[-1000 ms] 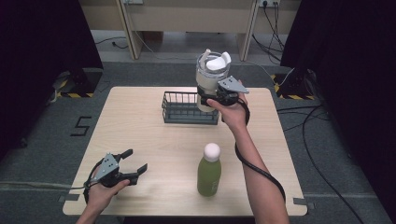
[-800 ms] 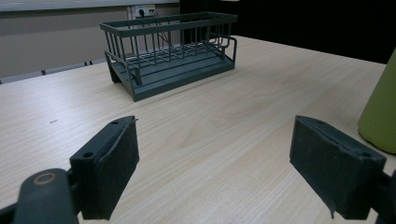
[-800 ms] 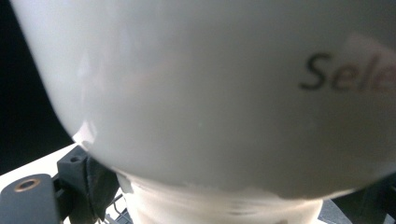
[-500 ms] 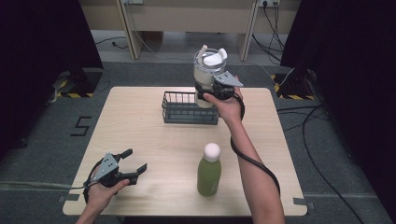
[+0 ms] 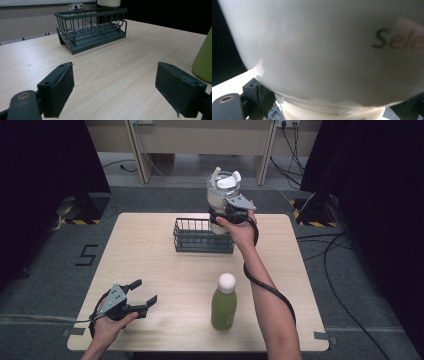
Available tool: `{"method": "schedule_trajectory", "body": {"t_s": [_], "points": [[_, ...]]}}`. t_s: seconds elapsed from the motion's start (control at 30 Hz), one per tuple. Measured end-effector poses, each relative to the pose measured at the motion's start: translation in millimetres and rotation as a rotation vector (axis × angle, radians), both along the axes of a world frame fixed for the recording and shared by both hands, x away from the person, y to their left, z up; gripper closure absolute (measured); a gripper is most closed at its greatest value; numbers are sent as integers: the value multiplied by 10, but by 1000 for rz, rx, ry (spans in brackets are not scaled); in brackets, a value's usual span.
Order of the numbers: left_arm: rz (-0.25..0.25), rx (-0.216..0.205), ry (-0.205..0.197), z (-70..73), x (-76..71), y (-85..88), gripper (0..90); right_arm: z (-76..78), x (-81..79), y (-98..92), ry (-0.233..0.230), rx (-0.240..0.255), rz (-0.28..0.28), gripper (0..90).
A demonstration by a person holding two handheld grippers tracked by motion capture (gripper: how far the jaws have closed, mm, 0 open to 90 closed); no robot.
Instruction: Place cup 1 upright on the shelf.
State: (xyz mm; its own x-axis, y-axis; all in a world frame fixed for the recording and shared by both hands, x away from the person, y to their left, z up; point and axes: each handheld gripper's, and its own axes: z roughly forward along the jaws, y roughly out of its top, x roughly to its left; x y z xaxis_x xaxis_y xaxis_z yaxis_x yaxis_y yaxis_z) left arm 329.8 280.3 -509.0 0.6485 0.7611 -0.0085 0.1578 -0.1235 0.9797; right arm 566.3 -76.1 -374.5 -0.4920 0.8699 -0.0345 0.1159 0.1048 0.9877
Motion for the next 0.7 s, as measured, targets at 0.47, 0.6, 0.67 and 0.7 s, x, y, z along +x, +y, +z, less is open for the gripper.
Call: {"method": "schedule_trajectory", "body": {"t_s": [0.47,0.6,0.67,0.7], "points": [[-6,2,1,-4,4,-4,150,-101,85,-2,25,-3,-16,104],[-6,1,2,-5,5,-6,150,-139,113,-4,35,-5,-17,104],[-7,4,3,-5,6,-5,150,-151,123,0,37,-8,-20,104],[-7,5,3,-6,6,-5,149,-155,126,2,37,-8,-20,104]]}}
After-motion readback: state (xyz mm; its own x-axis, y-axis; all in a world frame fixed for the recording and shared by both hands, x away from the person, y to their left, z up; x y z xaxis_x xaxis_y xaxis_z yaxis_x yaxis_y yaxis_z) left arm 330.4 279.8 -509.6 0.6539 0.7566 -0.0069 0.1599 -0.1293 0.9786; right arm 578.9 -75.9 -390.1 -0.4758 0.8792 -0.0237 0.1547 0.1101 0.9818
